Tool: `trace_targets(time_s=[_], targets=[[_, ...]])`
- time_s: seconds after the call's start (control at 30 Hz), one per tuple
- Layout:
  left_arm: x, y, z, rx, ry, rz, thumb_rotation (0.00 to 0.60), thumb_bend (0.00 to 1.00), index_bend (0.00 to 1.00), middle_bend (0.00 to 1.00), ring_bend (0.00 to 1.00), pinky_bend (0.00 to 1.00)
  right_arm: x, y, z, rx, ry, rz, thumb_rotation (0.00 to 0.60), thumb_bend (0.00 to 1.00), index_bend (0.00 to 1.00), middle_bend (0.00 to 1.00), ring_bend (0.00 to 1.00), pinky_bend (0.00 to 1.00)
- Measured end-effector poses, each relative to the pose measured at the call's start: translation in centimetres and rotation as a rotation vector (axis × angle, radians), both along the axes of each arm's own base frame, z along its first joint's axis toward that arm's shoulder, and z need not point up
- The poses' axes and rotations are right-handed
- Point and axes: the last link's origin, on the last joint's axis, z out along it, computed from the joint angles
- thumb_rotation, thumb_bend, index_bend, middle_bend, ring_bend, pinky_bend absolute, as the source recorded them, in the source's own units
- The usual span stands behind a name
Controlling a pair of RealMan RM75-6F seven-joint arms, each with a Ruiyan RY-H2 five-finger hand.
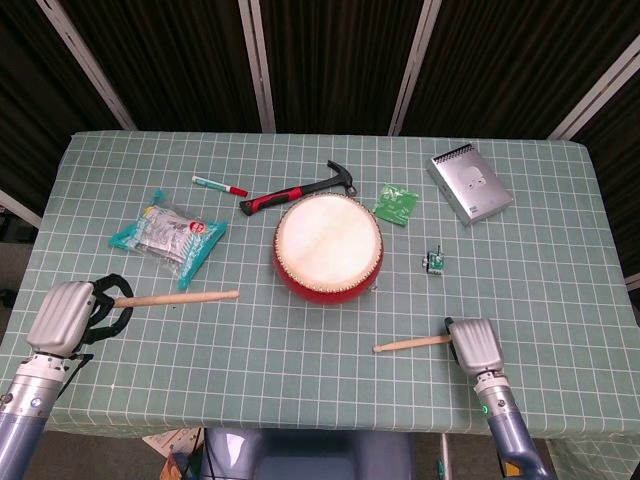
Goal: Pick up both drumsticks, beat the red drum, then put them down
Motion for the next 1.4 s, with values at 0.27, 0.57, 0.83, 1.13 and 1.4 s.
trace_targets(time_s=[0.27, 0.57, 0.83, 1.13, 1.4], targets=[[-0.1, 0.0, 0.0, -0.002, 0.001, 0.004, 0.600, 0.51, 0.75, 1.00, 1.00, 1.00, 0.6, 0.0, 0.8, -0.013, -0.052, -0.012, 0.600, 0.60, 0.84, 1.00, 1.00, 0.99], [0.0, 0.1, 0.0, 0.002, 0.004, 0.005, 0.600, 0.51, 0.75, 1.00, 1.00, 1.00, 2.8, -0.6, 4.2, -0.071, -0.130, 0.027, 0.600, 0.60, 0.90, 1.00, 1.00, 0.99], [0.1, 0.4, 0.8, 0.031, -0.011, 0.011, 0.600, 0.51, 0.75, 1.00, 1.00, 1.00, 4.2, -1.3, 8.4, -0.150, -0.246, -0.052, 0.600, 0.60, 0.93, 1.00, 1.00, 0.99], [0.2, 1.9, 1.7, 0.070, -0.020, 0.014, 0.600, 0.51, 0.76, 1.00, 1.00, 1.00, 6.0, -3.7, 13.3, -0.297, -0.417, -0.202, 0.600, 0.61, 0.93, 1.00, 1.00, 1.00], [0.0, 4.9, 2.3, 0.106, -0.044, 0.052, 0.600, 0.51, 0.76, 1.00, 1.00, 1.00, 8.7, -6.9, 15.0, -0.359, -0.462, -0.242, 0.600, 0.61, 0.93, 1.00, 1.00, 0.99]])
